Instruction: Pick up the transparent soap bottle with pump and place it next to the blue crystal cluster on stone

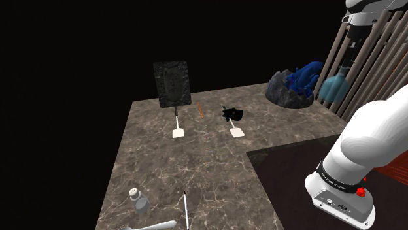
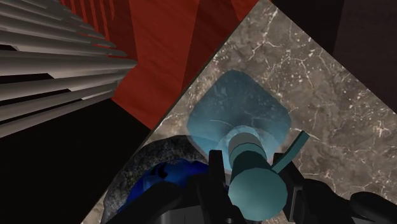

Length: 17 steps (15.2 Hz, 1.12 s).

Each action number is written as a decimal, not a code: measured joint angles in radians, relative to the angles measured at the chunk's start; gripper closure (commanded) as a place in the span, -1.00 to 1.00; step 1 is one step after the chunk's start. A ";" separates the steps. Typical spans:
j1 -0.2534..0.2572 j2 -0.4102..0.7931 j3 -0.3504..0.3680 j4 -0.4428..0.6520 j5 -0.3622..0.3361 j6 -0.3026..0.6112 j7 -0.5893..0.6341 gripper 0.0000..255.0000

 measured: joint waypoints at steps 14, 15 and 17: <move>0.024 0.052 -0.086 -0.151 0.005 0.198 -0.006 1.00; 0.029 0.059 -0.095 -0.153 0.009 0.207 -0.011 1.00; 0.029 0.061 -0.098 -0.159 0.008 0.215 -0.011 1.00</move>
